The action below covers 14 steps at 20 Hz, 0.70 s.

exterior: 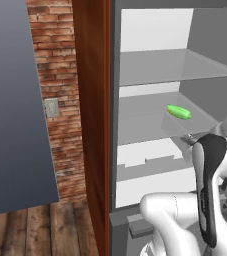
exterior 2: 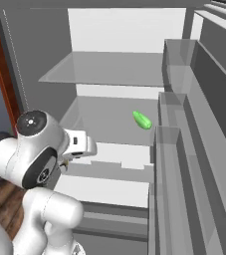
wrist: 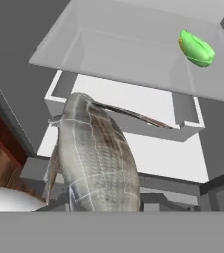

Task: Place one corn and one fish in each tupperware on the nearby counter, to pack two identical lunches.

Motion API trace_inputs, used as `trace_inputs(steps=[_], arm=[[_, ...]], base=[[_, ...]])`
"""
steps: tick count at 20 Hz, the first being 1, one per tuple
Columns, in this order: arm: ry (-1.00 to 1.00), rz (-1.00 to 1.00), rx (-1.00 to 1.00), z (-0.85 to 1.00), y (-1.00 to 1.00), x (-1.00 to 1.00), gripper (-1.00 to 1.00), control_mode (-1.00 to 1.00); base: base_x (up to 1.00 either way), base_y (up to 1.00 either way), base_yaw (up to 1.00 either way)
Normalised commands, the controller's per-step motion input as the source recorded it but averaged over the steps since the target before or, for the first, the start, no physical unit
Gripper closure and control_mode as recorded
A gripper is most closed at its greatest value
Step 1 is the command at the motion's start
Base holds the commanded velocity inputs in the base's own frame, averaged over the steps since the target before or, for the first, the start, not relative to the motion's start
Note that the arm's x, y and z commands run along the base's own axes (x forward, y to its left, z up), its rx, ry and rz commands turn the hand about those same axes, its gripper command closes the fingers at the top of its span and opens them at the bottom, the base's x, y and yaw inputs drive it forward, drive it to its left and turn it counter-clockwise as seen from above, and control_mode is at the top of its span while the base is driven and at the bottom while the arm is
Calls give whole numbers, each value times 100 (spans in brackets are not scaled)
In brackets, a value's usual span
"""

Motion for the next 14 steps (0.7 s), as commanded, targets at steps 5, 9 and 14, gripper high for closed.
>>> trace_inputs(steps=[5, 9, 14], arm=[[-5, 0, -9, 0, 45, -100, 100, -100], [-7, 0, -1, 0, 0, -50, 100, 100], [0, 0, 0, 0, 0, 0, 100, 100]], base=[[0, 0, 0], [-50, 0, 0], [-100, 0, 0]])
